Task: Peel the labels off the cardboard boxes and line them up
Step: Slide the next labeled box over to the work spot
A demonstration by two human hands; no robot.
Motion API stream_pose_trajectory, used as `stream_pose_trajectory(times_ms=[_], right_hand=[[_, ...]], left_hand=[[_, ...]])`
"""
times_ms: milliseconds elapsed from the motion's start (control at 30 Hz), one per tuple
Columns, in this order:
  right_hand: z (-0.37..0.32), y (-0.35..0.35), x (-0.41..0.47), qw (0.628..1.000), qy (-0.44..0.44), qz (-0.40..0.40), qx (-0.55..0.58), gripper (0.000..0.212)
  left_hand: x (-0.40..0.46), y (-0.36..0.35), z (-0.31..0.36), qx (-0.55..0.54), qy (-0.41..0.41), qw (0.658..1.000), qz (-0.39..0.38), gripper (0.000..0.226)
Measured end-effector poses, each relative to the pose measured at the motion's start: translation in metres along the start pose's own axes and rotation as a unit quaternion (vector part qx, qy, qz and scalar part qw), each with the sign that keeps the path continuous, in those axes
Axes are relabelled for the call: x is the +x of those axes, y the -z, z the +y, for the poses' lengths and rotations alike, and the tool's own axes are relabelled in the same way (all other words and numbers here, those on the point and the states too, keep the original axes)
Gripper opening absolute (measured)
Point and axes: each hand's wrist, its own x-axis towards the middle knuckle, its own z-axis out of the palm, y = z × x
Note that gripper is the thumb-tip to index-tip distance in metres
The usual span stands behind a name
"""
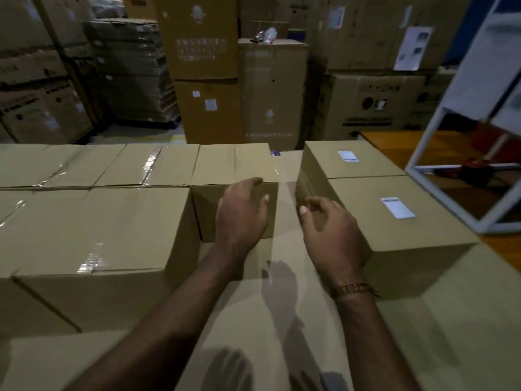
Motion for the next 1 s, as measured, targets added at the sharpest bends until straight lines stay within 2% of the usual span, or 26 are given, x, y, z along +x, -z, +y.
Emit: stream_pose_trajectory(times_ms=[133,267,467,700,833,900,1000], right_hand=[[0.046,0.039,-0.01,0.998,-0.04,0.039,0.01,0.021],[0.093,0.074,-0.007,0.993,-0.079,0.068,-0.055,0.028],[0.148,0.111,0.008,0.98,-0.131,0.027,-0.147,0.053],[0.206,0.13,0.033,0.961,-0.184,-0.005,-0.206,0.086],[0.231,0.138,0.045,0.958,-0.273,-0.032,-0.086,0.116],[0.242,0.141,0.047,0.961,-0.269,-0.046,-0.048,0.117],[0.249,0.145,0.042,0.964,-0.258,-0.028,-0.054,0.11]], left_hand=[[-0.032,-0.023,0.03,-0.048,-0.014,0.997,-0.06,0.045],[-0.053,-0.049,0.048,-0.061,-0.024,0.992,-0.103,0.046],[-0.078,-0.093,0.084,-0.075,-0.021,0.98,-0.185,0.058],[-0.084,-0.147,0.113,0.009,-0.015,0.955,-0.296,0.087],[-0.085,-0.161,0.117,-0.014,0.005,0.947,-0.32,0.09],[-0.086,-0.166,0.118,-0.042,0.022,0.951,-0.304,0.088],[-0.091,-0.169,0.116,-0.053,0.03,0.957,-0.285,0.09]])
